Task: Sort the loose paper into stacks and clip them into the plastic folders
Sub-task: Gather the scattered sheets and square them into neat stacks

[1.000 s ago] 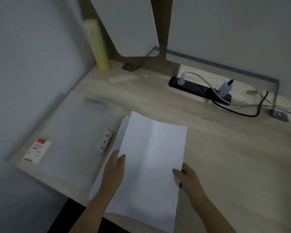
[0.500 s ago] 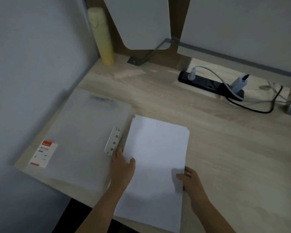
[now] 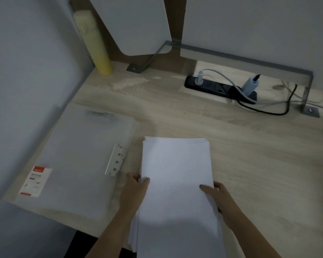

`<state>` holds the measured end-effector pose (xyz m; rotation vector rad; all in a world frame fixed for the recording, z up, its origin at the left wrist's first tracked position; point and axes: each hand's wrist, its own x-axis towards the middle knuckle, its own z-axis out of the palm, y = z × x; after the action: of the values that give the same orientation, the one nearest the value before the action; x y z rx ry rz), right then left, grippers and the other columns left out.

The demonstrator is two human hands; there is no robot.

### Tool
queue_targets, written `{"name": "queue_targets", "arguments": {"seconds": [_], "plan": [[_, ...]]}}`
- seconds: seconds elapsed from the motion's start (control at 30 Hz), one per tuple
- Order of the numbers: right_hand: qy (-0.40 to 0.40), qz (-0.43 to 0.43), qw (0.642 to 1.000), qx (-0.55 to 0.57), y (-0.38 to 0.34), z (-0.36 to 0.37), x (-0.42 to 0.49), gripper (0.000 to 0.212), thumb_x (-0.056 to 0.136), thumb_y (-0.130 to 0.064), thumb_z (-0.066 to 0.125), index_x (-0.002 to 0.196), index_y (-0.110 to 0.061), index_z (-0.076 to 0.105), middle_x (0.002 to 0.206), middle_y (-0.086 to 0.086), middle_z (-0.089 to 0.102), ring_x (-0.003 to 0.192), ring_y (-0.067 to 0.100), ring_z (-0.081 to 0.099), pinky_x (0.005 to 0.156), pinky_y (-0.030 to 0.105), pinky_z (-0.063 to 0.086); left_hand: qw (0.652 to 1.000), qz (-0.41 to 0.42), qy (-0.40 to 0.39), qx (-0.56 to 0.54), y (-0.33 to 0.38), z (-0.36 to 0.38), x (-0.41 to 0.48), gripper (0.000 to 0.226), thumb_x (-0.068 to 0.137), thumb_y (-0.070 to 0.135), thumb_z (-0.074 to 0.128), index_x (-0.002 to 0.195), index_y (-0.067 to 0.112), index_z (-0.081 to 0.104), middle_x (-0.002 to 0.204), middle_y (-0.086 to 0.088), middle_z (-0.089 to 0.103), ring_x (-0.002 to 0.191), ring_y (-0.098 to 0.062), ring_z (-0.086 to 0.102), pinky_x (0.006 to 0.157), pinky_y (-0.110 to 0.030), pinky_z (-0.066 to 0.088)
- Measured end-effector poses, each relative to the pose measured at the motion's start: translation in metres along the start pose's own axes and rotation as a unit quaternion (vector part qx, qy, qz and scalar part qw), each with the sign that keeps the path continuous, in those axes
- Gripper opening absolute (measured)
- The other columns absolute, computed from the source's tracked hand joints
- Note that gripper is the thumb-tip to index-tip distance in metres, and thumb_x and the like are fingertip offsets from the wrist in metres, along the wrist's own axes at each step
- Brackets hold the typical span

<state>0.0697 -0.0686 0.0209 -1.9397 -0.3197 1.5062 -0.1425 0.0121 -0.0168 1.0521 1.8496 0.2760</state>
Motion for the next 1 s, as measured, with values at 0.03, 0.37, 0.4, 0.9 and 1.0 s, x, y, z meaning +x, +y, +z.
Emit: {"name": "queue_targets", "arguments": {"seconds": [0.03,0.37,0.4,0.9,1.0], "plan": [[-0.027,0.005,0.999,0.024,0.0,-0.003,-0.003,0.007,0.086,-0.013,0.063,0.092,-0.012,0.062,0.084,0.006,0.07,0.07,0.024,0.068,0.053,0.026,0.055,1.0,-0.002,-0.012,-0.022,-0.001,0.001,0.0,0.043,0.077,0.03,0.066,0.099,-0.005,0.054,0.067,-0.007,0.052,0.061,-0.024,0.053,0.061,-0.032,0.043],[-0.008,-0.087,0.993,0.075,-0.029,-0.05,-0.025,0.028,0.082,-0.023,0.067,0.108,-0.012,0.065,0.096,0.008,0.075,0.081,0.025,0.073,0.064,0.033,0.058,0.958,0.139,-0.099,-0.228,0.063,0.023,-0.051,0.026,0.087,0.016,0.061,0.113,0.021,0.06,0.109,0.007,0.066,0.097,-0.003,0.064,0.086,-0.019,0.051],[-0.01,-0.116,0.989,0.086,-0.038,-0.06,-0.03,0.027,0.081,-0.022,0.066,0.106,-0.013,0.066,0.096,0.008,0.075,0.081,0.025,0.073,0.065,0.032,0.058,0.948,0.162,-0.114,-0.249,0.078,0.021,-0.059,0.024,0.086,0.016,0.062,0.108,0.026,0.061,0.104,0.011,0.068,0.09,0.0,0.066,0.079,-0.016,0.053],[0.012,-0.31,0.947,0.086,-0.078,-0.119,-0.046,0.055,0.06,-0.018,0.079,0.113,-0.023,0.062,0.102,-0.011,0.073,0.093,0.004,0.067,0.069,0.017,0.054,0.892,0.351,-0.125,-0.257,0.137,0.038,-0.094,0.055,0.061,0.037,0.063,0.112,0.016,0.06,0.107,0.002,0.068,0.098,-0.004,0.064,0.078,-0.014,0.049],[-0.007,-0.327,0.94,0.099,-0.078,-0.128,-0.053,0.05,0.06,-0.011,0.075,0.109,-0.017,0.063,0.095,-0.01,0.074,0.088,0.005,0.069,0.066,0.014,0.052,0.884,0.374,-0.135,-0.245,0.135,0.03,-0.093,0.053,0.063,0.037,0.064,0.112,0.016,0.061,0.105,0.001,0.068,0.098,-0.007,0.064,0.078,-0.017,0.049]]}}
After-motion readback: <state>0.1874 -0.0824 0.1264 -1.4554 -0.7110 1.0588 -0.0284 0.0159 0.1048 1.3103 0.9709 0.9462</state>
